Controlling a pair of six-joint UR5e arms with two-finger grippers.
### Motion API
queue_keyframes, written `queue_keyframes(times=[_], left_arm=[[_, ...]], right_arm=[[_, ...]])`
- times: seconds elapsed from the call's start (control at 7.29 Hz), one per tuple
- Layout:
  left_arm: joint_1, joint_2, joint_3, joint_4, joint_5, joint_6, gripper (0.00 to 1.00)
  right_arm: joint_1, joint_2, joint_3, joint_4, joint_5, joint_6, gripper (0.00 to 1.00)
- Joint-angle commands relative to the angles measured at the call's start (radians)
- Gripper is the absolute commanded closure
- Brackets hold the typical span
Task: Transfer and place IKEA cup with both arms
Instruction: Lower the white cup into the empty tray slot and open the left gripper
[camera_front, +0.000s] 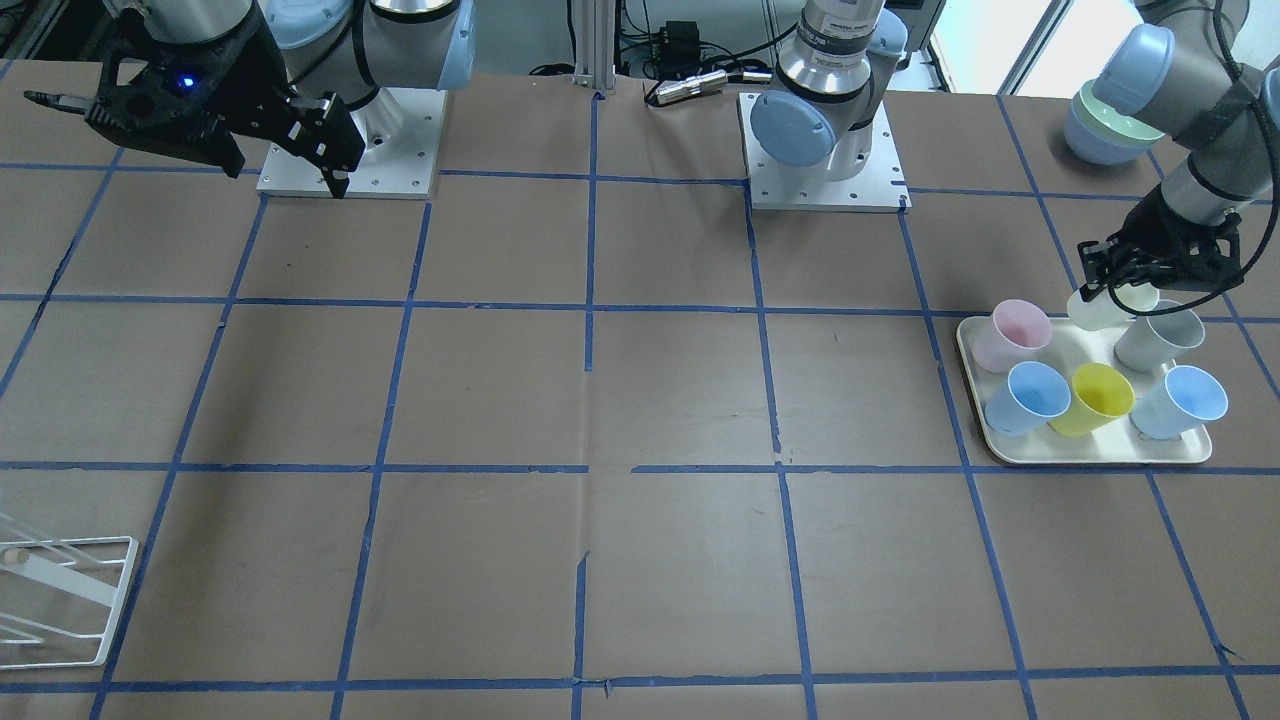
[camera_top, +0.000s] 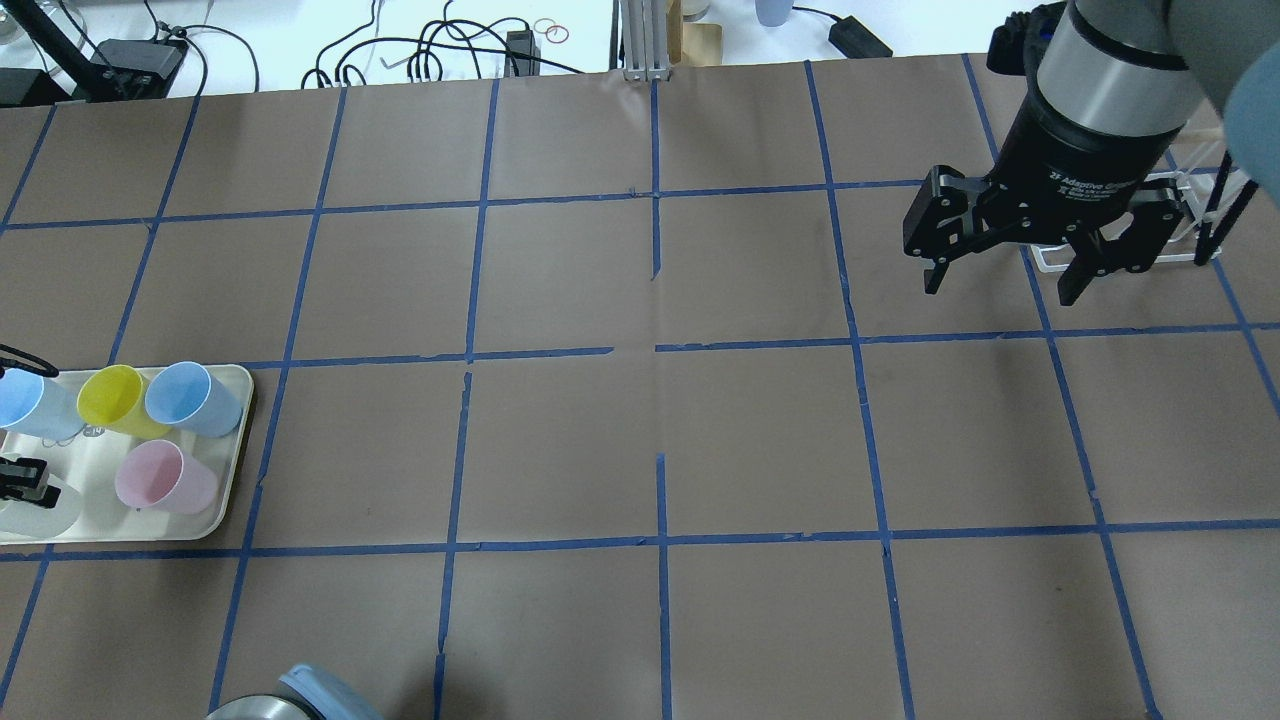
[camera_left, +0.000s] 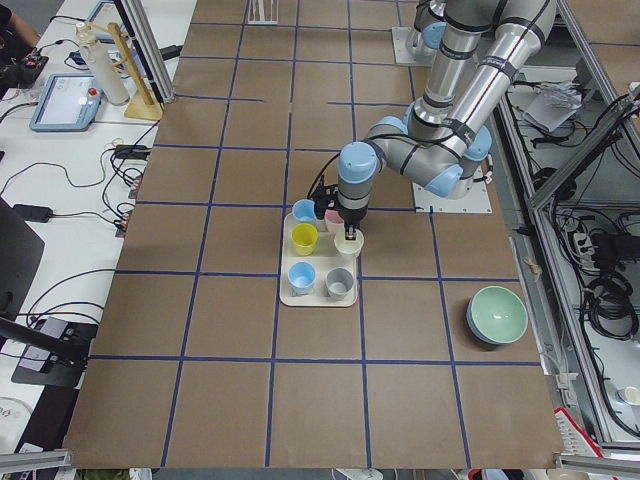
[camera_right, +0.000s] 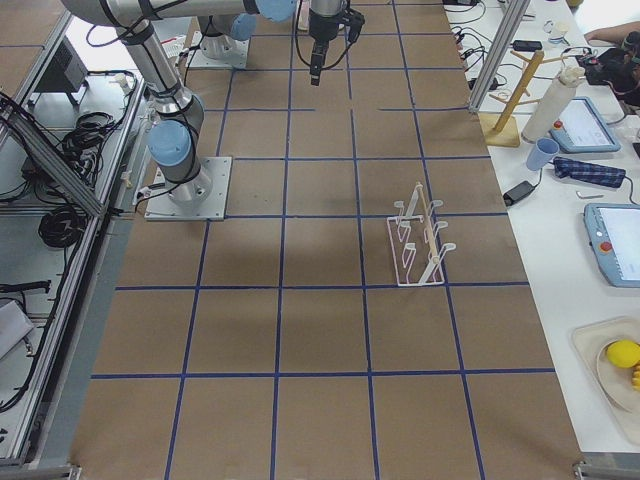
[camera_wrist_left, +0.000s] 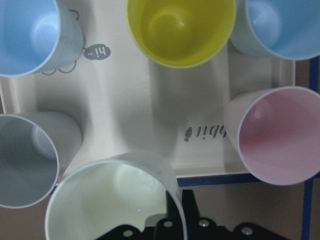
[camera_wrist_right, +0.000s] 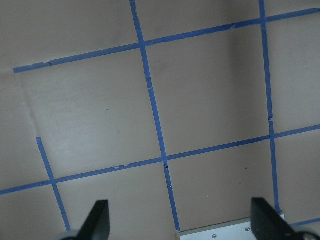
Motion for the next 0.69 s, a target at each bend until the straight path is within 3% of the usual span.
queue_keyframes(times=[0.0,0.55], left_arm=[[-0.005,-0.016,-0.059,0.091,-0.005,-0.017,1.0],[-0.006,-0.03,-0.06,0.125,-0.029,-0.017,1.0]], right_arm=[[0.0,0.005,0.019,-0.066,0.002,-0.068,0.02],[-0.006,-0.002,0.024,-0.056,-0.001,-0.147,0.0]])
